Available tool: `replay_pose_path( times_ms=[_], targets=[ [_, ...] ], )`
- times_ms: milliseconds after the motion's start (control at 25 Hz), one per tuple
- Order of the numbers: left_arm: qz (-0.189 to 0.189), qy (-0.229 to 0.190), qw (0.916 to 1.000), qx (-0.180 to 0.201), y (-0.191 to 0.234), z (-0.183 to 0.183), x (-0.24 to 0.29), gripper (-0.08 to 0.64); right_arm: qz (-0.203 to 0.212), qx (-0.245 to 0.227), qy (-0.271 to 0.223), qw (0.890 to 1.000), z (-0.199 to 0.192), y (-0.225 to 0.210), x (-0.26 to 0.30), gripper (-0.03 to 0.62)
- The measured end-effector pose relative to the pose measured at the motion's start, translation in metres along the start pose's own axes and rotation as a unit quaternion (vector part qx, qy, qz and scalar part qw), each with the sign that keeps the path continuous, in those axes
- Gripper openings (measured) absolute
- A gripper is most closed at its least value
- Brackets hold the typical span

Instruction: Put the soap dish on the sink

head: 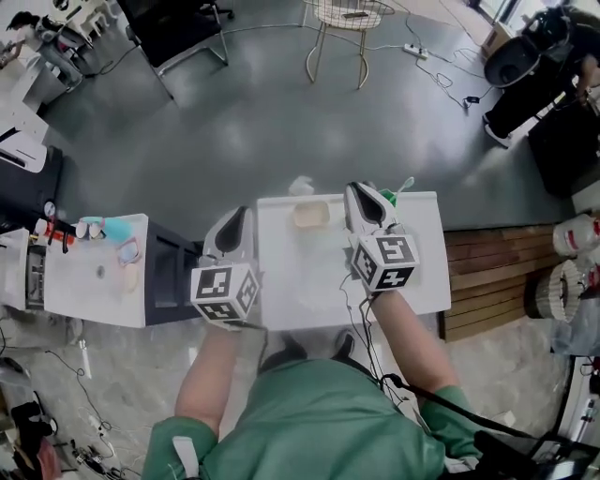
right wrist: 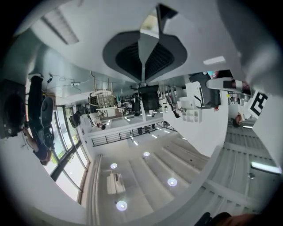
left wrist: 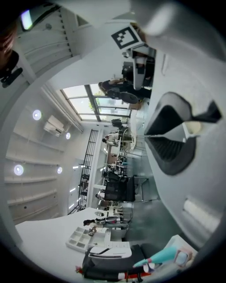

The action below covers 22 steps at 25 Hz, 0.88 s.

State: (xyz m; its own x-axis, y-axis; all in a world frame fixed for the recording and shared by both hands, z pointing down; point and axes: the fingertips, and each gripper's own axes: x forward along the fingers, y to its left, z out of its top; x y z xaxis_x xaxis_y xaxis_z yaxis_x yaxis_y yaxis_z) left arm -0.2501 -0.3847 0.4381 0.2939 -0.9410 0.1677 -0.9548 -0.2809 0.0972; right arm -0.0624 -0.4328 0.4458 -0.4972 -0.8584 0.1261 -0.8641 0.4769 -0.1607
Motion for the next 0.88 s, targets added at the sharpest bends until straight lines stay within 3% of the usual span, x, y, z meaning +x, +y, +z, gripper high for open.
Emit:
replay_pose_path(
  times_ms=[400, 880],
  targets=[
    [-0.004, -0.101, 0.9937, 0.048, -0.054, 0.1, -0.016, 0.012, 0.018, -0.088, -0.104, 0.991, 0.094, 0.02, -0.063, 0.021],
    [-0.013, -0.171, 0.9832, 0.064, -0.095, 0.159, -0.056, 0.012, -0.008, -0.123, -0.187, 0.975, 0.167, 0.012, -0.133, 0.021]
  ],
)
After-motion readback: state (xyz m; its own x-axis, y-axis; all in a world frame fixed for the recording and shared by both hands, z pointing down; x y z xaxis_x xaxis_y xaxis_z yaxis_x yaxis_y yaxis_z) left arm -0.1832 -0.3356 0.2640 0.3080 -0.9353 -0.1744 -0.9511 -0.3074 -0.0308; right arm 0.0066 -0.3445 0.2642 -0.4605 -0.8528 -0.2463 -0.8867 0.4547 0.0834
